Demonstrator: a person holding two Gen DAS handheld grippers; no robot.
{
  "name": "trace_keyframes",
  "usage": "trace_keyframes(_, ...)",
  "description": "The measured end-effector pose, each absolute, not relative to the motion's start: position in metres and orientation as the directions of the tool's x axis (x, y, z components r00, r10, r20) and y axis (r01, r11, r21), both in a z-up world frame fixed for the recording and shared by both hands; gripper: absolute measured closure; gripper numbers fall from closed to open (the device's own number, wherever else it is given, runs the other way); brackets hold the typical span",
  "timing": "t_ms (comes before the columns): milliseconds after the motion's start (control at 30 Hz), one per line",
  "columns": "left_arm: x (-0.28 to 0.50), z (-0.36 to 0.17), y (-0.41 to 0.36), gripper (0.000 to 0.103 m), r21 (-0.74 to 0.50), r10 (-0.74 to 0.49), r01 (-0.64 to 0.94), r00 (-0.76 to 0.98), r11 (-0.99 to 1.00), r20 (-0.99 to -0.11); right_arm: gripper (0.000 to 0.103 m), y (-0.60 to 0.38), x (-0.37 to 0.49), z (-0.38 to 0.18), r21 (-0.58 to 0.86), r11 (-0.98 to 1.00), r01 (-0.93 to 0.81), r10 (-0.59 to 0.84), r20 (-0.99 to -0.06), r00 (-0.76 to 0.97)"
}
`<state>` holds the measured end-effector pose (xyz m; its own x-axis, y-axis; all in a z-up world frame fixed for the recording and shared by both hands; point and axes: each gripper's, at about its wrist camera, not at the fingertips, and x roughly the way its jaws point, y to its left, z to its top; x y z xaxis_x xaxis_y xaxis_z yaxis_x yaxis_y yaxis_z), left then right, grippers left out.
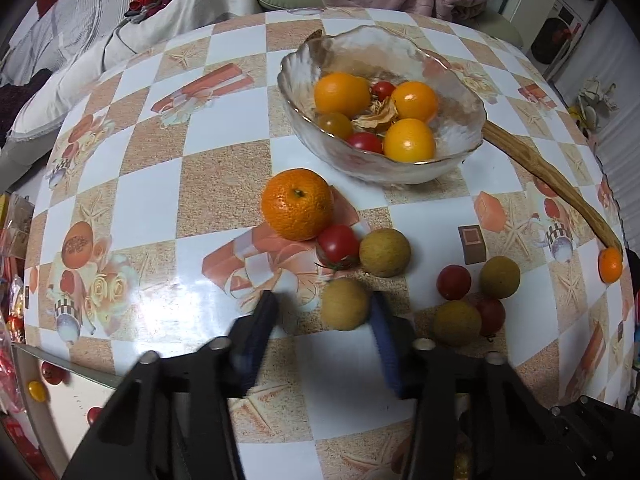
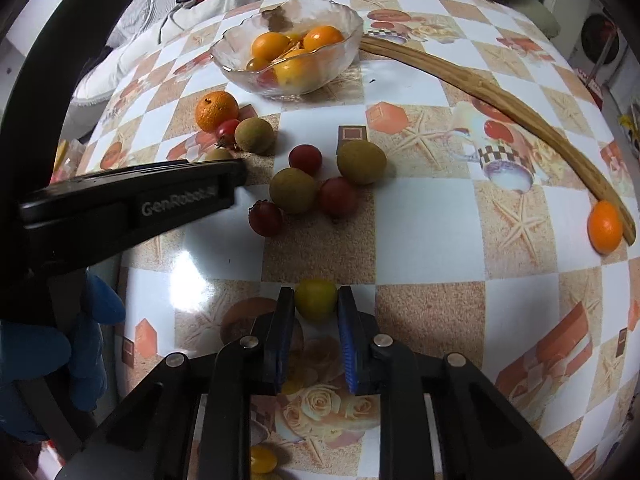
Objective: Organize fruits
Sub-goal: 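Move both tools back to the fruit and close the right tool on a yellow tomato, then close the left tool on a brown longan while the right holds the yellow tomato, then carry the longan and yellow tomato over the white tray and open both tools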
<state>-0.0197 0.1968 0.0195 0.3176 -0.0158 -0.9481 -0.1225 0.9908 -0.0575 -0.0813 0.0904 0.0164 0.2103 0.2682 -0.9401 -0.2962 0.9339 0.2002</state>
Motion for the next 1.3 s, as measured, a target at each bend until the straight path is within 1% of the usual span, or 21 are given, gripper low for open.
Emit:
trace_keyframes(67,-0.020,0.020,0.197,0.070,-0.064,-0.024,-0.118,0.320,0.991,-0.947,0.080,0.087,-0.082,0.018,0.208,0.933,-0.294,0.276,-0.937,0.212)
trace_keyframes(100,-0.021,0.020,0.197,0.077,-0.074,-0.034,-0.113,0.323,0.991,-0.946,0.080,0.085,-0.082,0.019,0.212,0.933,-0.292,0.279,-0.936,0.212)
trace_keyframes(133,-0.023,0.021,0.196,0.078,-0.082,-0.043,-0.106,0.327,0.991,-0.944,0.080,0.082,-0.083,0.020,0.216,0.933,-0.289,0.283,-0.935,0.213)
trace_keyframes(300,-0.039,0.024,0.202,0.078,-0.133,-0.091,-0.107,0.332,0.985,-0.939,0.080,0.073,-0.083,0.025,0.241,0.933,-0.266,0.301,-0.928,0.218)
trace_keyframes(533,-0.062,0.030,0.209,0.078,-0.152,-0.110,-0.106,0.327,0.983,-0.939,0.080,0.068,-0.084,0.029,0.270,0.931,-0.245,0.323,-0.922,0.213)
trace_keyframes(867,-0.094,0.060,0.228,0.078,-0.197,-0.142,-0.112,0.376,0.974,-0.916,0.080,0.075,-0.094,0.040,0.273,0.925,-0.266,0.330,-0.922,0.202)
trace_keyframes(1100,-0.128,0.073,0.254,0.078,-0.200,-0.127,-0.154,0.390,0.968,-0.912,0.080,0.106,-0.105,0.052,0.279,0.904,-0.324,0.353,-0.915,0.196)
trace_keyframes(1300,-0.165,0.079,0.284,0.078,-0.184,-0.091,-0.204,0.396,0.962,-0.914,0.080,0.141,-0.116,0.062,0.283,0.875,-0.392,0.376,-0.909,0.181)
